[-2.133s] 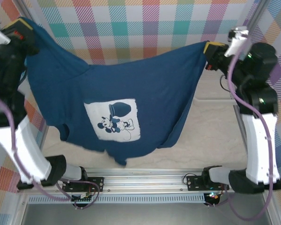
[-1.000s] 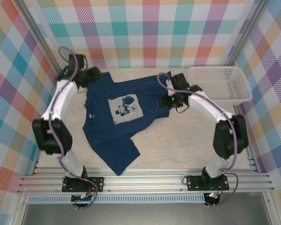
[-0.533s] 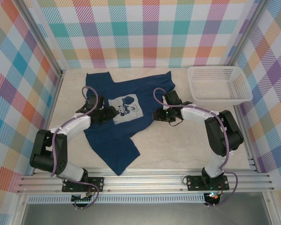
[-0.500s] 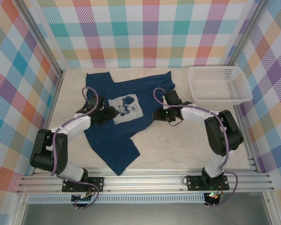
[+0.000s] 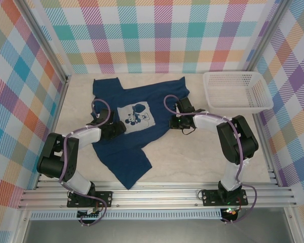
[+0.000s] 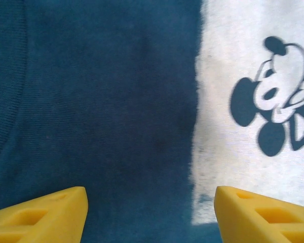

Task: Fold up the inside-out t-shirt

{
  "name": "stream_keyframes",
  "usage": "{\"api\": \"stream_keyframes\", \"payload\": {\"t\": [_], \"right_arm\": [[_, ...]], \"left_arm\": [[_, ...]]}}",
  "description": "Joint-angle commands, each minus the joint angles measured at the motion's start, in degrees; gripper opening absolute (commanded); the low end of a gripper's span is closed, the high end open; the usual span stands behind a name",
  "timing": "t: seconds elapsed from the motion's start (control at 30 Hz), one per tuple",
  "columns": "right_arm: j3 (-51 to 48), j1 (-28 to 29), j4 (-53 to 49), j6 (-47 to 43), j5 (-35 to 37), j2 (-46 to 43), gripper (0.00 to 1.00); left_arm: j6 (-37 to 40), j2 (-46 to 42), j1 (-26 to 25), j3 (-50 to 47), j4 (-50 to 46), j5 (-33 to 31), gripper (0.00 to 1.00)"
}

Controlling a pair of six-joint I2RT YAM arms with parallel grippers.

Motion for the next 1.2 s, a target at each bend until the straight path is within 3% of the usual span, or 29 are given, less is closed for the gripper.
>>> {"api": "stream_keyframes", "payload": {"t": [0.0,0.53,0.9,1.07,1.17], "right_arm": [[0.8,-1.6,-1.8,-2.4,2.8,-2.5,0.06],[0.6,-9.1,-11.4,-7.0,1.2,-10.4,0.04],[4.4,-12.3,-17.6,-9.6,2.8,-10.9,0.17],[0.3,-12.1,-15.6,-7.4,-1.4,-13.2,0.23],[-4.2,-11.0,-11.0,-3.4,-8.0,-14.5,0.34]], "left_arm": [[0.7,1.2,-0.5,-1.7,2.0,-2.5,0.67],[-0.5,3.0,2.1,-4.5,4.1,-3.8,0.67],[-0.7,2.9,2.7,-4.8,4.6,-3.0,0.66],[-0.7,2.8,2.7,-5.0,4.9,-2.7,0.67],[-0.7,3.0,2.7,-5.0,5.2,-2.4,0.66]]}}
